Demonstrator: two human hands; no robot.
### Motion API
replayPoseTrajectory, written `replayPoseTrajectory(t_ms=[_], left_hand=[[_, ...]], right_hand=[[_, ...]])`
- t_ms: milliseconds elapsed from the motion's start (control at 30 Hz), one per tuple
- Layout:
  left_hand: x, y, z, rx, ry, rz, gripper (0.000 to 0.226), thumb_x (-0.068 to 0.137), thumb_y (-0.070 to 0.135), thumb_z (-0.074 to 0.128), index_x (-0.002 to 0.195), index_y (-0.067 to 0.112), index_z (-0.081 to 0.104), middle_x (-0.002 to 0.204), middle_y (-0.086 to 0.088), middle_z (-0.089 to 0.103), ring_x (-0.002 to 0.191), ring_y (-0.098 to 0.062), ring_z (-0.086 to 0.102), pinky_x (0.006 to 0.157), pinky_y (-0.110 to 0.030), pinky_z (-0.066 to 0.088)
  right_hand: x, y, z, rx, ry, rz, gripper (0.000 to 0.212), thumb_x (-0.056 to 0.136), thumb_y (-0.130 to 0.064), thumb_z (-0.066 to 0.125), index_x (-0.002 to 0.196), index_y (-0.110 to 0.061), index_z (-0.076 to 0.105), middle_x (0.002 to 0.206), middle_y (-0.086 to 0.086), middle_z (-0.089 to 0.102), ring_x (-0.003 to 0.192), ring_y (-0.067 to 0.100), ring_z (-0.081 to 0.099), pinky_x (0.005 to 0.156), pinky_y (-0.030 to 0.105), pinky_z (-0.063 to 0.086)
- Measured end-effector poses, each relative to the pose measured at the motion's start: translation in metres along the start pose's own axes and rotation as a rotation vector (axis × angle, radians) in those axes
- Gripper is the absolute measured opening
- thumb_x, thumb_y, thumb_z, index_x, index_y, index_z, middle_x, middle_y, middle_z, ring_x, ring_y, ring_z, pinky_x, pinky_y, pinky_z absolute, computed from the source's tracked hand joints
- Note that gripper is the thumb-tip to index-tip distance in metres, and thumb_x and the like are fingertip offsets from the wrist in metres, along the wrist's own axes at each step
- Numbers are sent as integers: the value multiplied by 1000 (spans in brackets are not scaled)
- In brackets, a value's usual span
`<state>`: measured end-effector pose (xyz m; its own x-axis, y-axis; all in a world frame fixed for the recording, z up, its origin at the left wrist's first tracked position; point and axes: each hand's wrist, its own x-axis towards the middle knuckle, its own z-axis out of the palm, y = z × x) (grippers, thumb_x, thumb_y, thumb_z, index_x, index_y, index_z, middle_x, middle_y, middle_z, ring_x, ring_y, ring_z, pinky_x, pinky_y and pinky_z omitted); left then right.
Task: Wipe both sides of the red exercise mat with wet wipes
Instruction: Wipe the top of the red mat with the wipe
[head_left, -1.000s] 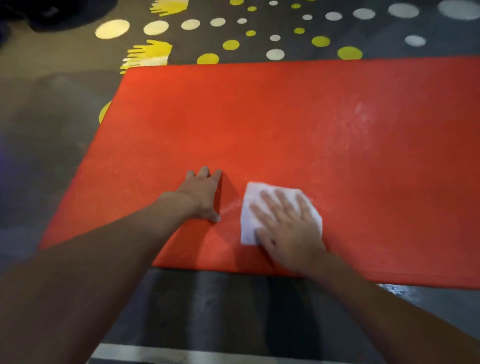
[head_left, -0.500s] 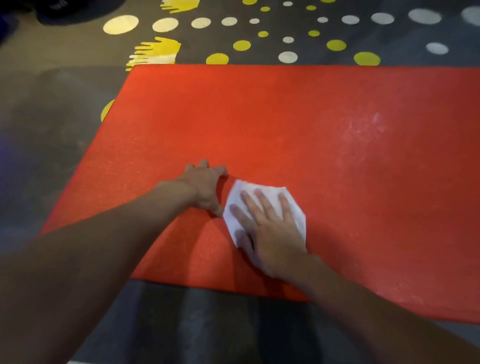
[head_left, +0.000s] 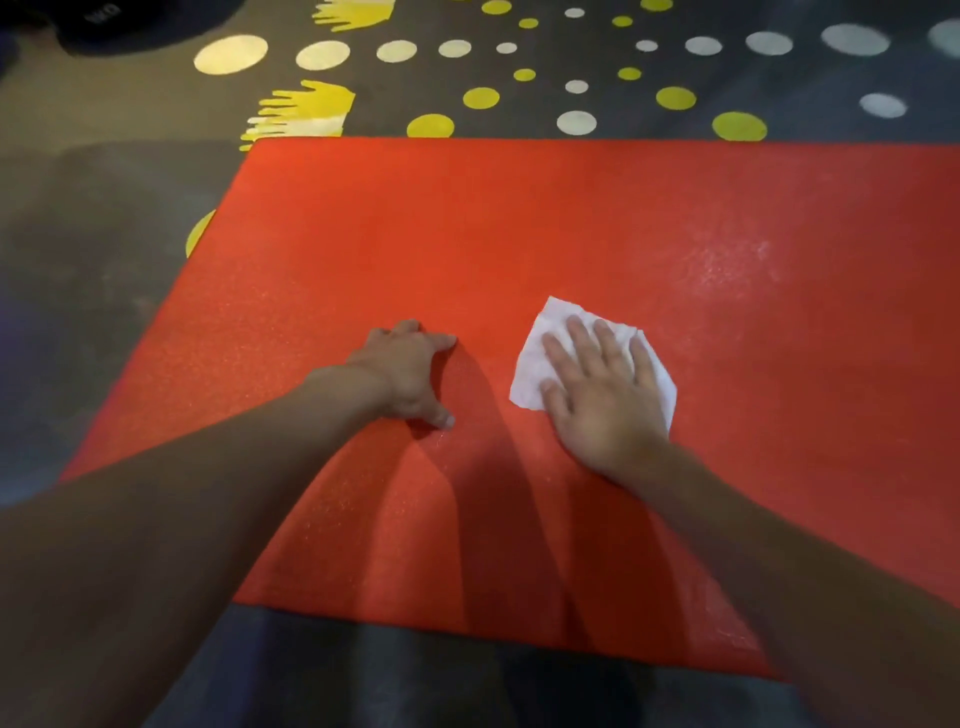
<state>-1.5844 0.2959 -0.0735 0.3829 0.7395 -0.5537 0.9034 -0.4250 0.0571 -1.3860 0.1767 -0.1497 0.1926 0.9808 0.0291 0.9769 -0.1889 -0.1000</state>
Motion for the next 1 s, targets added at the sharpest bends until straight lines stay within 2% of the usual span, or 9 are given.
replayPoseTrajectory(t_ms=[67, 167, 333, 500, 633, 700, 833, 967, 1000], left_hand=[[6, 3, -6, -60, 70, -21, 92, 55, 65, 82, 135, 41, 42, 134, -10, 43, 131, -37, 37, 107, -53, 35], [6, 12, -5, -85, 131, -81, 71, 67, 56, 81, 124, 40, 42, 127, -6, 36, 124, -38, 35, 97, -53, 39], [11, 22, -3, -3, 132, -133, 107, 69, 53, 82, 150, 35, 14, 150, -12, 18, 139, -40, 19, 106, -62, 30], [18, 16, -5, -32, 72, -90, 118, 69, 51, 83, 154, 32, 2, 164, -7, -9, 150, -38, -2, 114, -64, 18], [19, 14, -9, -52, 75, -77, 121, 62, 52, 87, 152, 35, 9, 162, -3, 5, 148, -36, 9, 109, -62, 25], [20, 15, -14, -34, 73, -85, 124, 56, 53, 90, 152, 37, 12, 158, -3, 16, 144, -36, 19, 106, -61, 31], [32, 6, -26, -17, 68, -71, 120, 47, 63, 88, 149, 41, 29, 143, -7, 36, 134, -39, 33, 107, -58, 35], [37, 11, -27, -22, 114, -109, 101, 53, 49, 92, 139, 40, 38, 134, -6, 38, 128, -41, 35, 100, -55, 40], [37, 14, -26, -8, 135, -115, 101, 54, 45, 92, 138, 38, 36, 136, -7, 35, 128, -41, 34, 99, -55, 39]], right_hand=[[-10, -33, 1, 34, 2, -44, 63, 93, -45, 23, 151, -24, 38, 160, 7, 30, 148, 32, 24, 116, 62, 7], [-17, -28, 3, 8, -35, -431, 57, 96, -46, 32, 148, -27, 42, 158, 4, 36, 146, 28, 31, 115, 61, 15], [13, -7, 3, -17, -9, 11, 61, 93, -51, 23, 151, -35, 35, 162, 2, 27, 149, 34, 18, 114, 67, 4], [9, -3, 0, -41, -73, -431, 55, 96, -48, 27, 148, -36, 39, 159, 1, 34, 147, 29, 28, 115, 63, 14], [40, 18, -1, -32, -56, 27, 66, 91, -53, 9, 155, -39, 20, 165, -2, 13, 152, 27, 6, 116, 62, -2], [28, -17, 2, -6, -44, 0, 65, 92, -49, 15, 154, -33, 29, 163, 4, 22, 151, 32, 14, 115, 66, 1], [30, -5, 1, 0, -73, -360, 57, 95, -47, 26, 149, -34, 38, 159, 1, 33, 147, 26, 28, 117, 59, 12], [59, 7, -1, -24, -9, 136, 69, 89, -49, 10, 153, -31, 30, 164, 2, 20, 151, 28, 13, 119, 56, 2], [56, -11, 1, -12, -17, 131, 69, 89, -48, 13, 153, -29, 31, 163, 4, 21, 150, 30, 14, 118, 60, 2]])
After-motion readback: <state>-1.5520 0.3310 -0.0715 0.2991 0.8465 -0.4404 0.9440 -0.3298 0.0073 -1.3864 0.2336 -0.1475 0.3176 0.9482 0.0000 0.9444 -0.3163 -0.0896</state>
